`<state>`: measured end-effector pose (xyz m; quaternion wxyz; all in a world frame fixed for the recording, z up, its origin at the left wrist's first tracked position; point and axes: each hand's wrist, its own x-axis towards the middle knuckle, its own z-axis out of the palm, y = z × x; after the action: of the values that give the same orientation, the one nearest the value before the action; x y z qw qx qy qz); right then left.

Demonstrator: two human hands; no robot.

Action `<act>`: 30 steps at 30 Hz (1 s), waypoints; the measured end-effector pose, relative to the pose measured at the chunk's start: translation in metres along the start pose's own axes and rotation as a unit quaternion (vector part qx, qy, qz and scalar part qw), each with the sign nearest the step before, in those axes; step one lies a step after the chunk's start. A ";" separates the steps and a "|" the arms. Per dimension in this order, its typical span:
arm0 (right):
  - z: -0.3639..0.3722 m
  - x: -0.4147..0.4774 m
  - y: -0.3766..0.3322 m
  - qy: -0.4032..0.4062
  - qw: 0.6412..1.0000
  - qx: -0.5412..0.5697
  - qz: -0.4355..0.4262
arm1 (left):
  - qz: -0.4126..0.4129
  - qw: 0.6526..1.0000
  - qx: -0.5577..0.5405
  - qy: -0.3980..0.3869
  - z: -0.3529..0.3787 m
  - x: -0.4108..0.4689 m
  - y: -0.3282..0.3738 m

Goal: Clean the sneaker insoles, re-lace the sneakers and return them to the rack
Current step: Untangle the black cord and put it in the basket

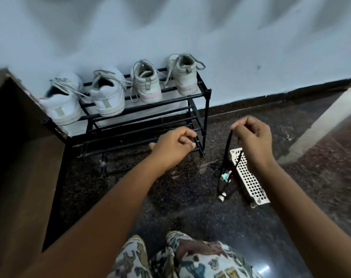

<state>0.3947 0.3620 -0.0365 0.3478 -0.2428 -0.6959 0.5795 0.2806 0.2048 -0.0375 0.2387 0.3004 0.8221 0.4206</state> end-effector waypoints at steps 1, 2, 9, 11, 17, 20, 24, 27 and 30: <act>0.001 0.001 -0.015 -0.015 1.000 -0.013 -0.009 | 0.010 1.000 -0.017 -0.004 0.000 -0.005 0.009; 0.002 0.001 -0.028 -0.024 0.999 -0.026 -0.019 | 0.022 0.999 -0.032 -0.009 0.002 -0.009 0.018; 0.016 0.000 -0.104 -0.068 0.993 -0.058 -0.079 | 0.087 0.980 -0.178 0.028 0.009 -0.021 0.068; 0.022 -0.002 -0.120 -0.077 0.993 -0.043 -0.082 | 0.095 0.973 -0.202 0.057 0.009 -0.024 0.076; 0.030 0.002 -0.144 -0.085 0.989 -0.027 -0.114 | 0.075 0.983 -0.142 0.086 0.004 -0.022 0.057; 0.028 0.007 -0.149 -0.076 0.989 -0.019 -0.123 | -0.002 0.996 -0.031 0.080 -0.004 -0.019 0.033; 0.029 0.011 -0.154 -0.070 0.988 -0.012 -0.139 | -0.112 0.988 0.090 0.064 -0.007 -0.027 0.001; 0.030 0.013 -0.159 -0.077 0.986 -0.010 -0.147 | -0.146 0.983 0.059 0.093 -0.011 -0.033 -0.018; 0.038 0.017 -0.159 -0.091 0.985 -0.041 -0.143 | -0.128 0.981 -0.037 0.142 -0.028 -0.036 -0.021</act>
<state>0.3649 0.3171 0.1189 0.3521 -0.1009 -0.7753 0.5146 0.2813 0.1547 -0.0355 0.1818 0.1212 0.8631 0.4552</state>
